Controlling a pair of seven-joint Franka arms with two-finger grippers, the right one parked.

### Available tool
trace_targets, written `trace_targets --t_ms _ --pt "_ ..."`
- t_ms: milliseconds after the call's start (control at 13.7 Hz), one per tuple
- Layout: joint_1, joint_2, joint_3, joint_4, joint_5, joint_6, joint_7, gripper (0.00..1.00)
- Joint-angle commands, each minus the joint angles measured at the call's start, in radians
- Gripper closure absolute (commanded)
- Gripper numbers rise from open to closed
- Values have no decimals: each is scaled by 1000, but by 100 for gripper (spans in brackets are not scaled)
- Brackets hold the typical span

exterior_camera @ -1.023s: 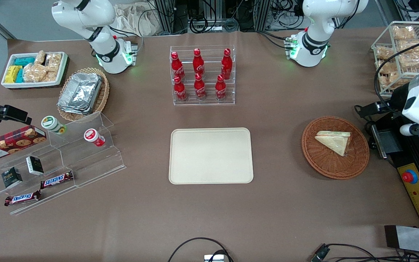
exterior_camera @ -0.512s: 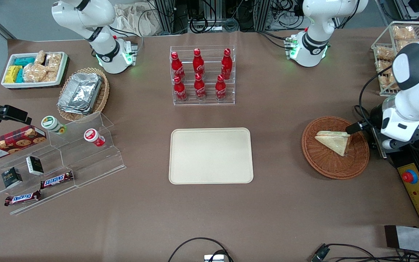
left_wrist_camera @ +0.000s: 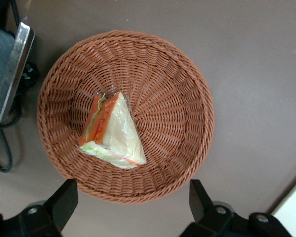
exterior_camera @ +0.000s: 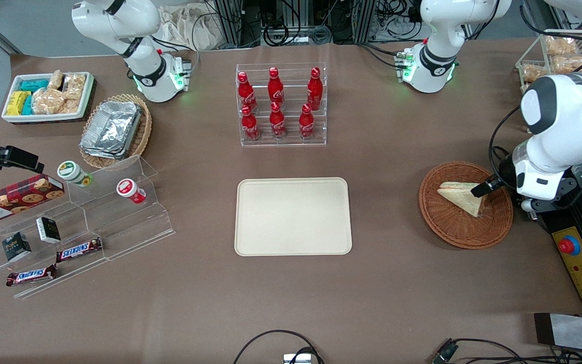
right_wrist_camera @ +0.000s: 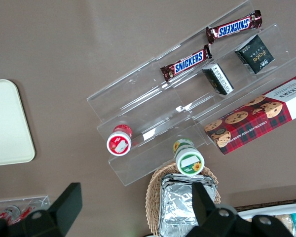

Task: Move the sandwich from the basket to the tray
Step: 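Lower the left gripper onto the sandwich and close it on the wrapper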

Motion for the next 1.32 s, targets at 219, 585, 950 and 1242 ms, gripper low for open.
trace_targets --t_ms 219,585,950,1242 --pt "4 -17 4 -99 20 109 -137 0" --pt "23 28 3 -101 148 123 -251 0" --pt "23 68 4 -124 148 201 -298 0" --pt "24 88 4 -145 148 258 -298 0"
